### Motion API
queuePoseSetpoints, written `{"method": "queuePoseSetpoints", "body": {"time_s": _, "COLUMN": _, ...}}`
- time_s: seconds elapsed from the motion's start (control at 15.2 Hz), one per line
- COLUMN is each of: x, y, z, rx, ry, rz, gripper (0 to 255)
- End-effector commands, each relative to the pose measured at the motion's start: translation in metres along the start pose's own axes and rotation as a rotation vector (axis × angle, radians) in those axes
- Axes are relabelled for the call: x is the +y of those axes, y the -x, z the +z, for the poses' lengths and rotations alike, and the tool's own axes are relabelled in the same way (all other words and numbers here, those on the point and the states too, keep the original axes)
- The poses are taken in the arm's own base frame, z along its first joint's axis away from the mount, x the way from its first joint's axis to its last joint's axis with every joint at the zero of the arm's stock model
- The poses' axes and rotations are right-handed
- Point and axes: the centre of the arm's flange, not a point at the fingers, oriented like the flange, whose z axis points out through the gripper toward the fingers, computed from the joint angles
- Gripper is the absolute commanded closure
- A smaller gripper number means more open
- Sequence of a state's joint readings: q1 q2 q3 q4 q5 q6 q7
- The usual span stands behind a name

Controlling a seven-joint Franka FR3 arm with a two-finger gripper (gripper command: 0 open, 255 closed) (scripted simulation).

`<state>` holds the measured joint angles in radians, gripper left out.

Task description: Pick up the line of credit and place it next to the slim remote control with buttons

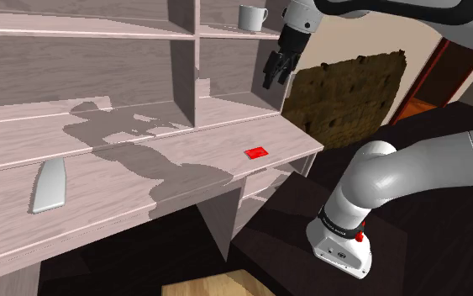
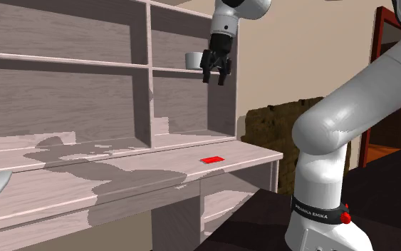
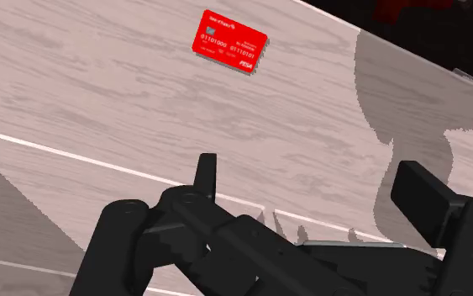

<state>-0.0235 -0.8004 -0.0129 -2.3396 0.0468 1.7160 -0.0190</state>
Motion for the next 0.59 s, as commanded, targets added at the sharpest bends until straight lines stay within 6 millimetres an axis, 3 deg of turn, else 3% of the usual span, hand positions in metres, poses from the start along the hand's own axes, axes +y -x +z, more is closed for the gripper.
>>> {"method": "queuePoseSetpoints", "body": {"time_s": 0.0, "x": 0.0, "y": 0.0, "z": 0.0, "rx": 0.0, "ry": 0.0, "rz": 0.0, "gripper": 0}}
{"method": "queuePoseSetpoints", "body": {"time_s": 0.53, "x": 0.05, "y": 0.036, "z": 0.105, "rx": 0.132, "ry": -0.17, "rz": -0.473, "gripper": 0}}
